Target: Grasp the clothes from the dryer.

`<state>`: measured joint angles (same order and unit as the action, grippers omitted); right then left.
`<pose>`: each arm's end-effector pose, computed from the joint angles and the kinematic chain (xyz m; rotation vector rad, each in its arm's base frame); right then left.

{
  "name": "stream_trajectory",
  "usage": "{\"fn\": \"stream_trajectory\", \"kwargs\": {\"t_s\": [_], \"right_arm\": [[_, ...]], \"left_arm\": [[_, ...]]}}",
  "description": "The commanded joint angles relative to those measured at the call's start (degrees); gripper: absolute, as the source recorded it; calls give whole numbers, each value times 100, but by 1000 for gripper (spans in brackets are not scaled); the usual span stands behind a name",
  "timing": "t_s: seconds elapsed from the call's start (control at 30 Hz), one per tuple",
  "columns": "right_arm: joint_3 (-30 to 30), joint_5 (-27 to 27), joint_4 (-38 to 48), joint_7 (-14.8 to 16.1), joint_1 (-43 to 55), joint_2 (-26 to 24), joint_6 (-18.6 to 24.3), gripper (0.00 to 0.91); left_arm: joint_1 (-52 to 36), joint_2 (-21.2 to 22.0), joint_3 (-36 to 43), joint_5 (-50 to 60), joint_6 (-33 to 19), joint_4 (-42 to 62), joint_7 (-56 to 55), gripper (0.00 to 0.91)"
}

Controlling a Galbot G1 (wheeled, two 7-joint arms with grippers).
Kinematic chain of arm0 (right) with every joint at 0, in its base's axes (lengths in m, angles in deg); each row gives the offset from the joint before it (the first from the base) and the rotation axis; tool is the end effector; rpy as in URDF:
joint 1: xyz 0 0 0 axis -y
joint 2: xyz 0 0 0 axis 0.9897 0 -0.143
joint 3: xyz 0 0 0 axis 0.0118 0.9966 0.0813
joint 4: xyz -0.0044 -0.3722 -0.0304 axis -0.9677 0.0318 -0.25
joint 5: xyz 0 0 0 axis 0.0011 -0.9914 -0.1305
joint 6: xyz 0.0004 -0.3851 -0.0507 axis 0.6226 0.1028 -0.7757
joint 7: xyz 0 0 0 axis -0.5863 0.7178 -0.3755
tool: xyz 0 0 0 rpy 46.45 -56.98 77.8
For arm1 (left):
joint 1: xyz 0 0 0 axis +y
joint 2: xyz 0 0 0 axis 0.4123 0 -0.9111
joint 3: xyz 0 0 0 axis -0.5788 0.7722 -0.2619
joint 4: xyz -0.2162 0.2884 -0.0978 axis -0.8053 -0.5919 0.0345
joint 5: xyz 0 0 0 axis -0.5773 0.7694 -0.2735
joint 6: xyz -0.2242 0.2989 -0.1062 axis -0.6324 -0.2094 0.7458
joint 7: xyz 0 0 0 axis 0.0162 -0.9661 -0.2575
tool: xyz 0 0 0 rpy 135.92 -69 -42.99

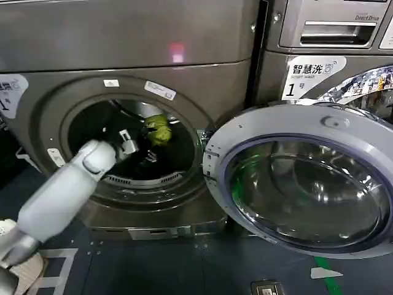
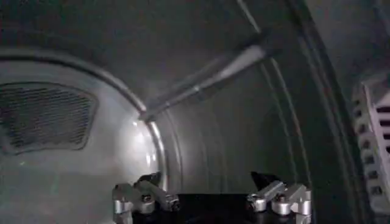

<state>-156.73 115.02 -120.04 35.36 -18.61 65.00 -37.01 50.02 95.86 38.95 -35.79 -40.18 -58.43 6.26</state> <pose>-0.0151 -0.3619 -0.0361 0.9916 2.0655 -0.3968 0.6489 0.0836 -0.1310 -1.0849 -1.9750 -1.7562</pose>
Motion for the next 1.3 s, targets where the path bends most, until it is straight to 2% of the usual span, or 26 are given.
{"fn": "stream_trajectory", "kwargs": {"t_s": [0.03,0.17,0.43,0.7,0.93,1.2,1.23,1.27,1.3], "right_arm": [[23,-11,17,11,0,-2,12,907],[13,-14,36,20,-23,-1,32,907],[24,-10,-7,23,-50,15,44,907],[-88,38,13,22,-177,28,82,907],[-53,36,-15,15,-152,14,77,907],[-70,48,6,13,-198,-1,91,907],[-68,47,7,13,-200,0,91,907],[-56,46,4,12,-193,-2,91,907],[-51,45,3,13,-190,-1,92,907]], "left_arm": [[-355,407,425,96,-161,976,246,907],[-292,585,474,-21,-147,1264,272,907],[-83,640,513,94,-177,1557,280,907],[-64,964,507,236,-183,2163,222,907],[81,992,498,228,-180,2152,197,907],[137,1259,493,314,-177,2411,77,907],[145,1272,492,304,-163,2427,58,830],[157,1286,501,285,-174,2447,30,273],[165,1298,501,258,-213,2474,9,0]]}}
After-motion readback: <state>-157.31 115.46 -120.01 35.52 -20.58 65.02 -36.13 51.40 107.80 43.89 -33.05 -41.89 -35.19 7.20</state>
